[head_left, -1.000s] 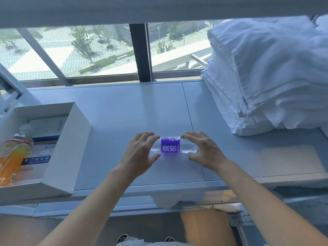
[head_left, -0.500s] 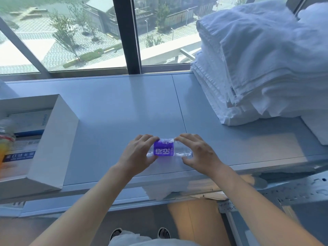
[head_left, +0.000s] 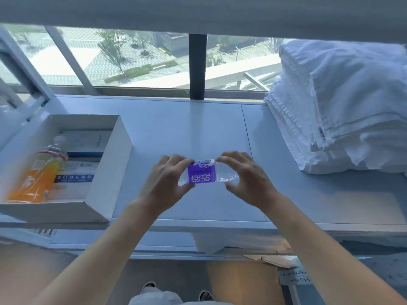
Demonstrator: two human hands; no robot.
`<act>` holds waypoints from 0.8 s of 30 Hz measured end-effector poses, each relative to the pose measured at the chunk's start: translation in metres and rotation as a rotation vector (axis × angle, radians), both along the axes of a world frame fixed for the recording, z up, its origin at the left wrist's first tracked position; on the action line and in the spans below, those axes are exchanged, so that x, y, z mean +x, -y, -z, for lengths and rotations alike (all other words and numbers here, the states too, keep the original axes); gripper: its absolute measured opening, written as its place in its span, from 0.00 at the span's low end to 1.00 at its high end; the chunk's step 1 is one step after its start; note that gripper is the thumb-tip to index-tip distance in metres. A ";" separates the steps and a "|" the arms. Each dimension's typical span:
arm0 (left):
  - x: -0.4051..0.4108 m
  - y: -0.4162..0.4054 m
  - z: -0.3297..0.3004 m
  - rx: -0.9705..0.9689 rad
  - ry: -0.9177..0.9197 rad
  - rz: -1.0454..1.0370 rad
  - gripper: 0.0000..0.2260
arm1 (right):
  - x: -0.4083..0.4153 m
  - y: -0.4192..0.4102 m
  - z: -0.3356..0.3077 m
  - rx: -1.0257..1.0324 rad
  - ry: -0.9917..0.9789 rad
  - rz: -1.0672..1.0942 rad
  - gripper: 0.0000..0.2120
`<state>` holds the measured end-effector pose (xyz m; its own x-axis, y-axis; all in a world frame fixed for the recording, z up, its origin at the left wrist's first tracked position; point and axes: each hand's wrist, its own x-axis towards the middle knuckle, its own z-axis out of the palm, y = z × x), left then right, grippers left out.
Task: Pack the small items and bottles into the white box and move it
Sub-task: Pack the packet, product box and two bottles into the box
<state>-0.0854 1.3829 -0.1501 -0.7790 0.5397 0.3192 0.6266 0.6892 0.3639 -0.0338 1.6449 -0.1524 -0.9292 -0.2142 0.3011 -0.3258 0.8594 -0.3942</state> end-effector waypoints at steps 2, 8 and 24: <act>-0.002 0.020 -0.014 0.011 -0.027 -0.049 0.27 | -0.016 0.018 -0.012 0.004 -0.030 -0.049 0.32; -0.005 0.096 -0.043 0.028 -0.077 -0.213 0.28 | -0.065 0.090 -0.043 0.002 -0.085 -0.199 0.31; -0.013 0.240 -0.042 0.149 -0.021 -0.476 0.30 | -0.148 0.264 -0.078 0.102 -0.097 -0.460 0.26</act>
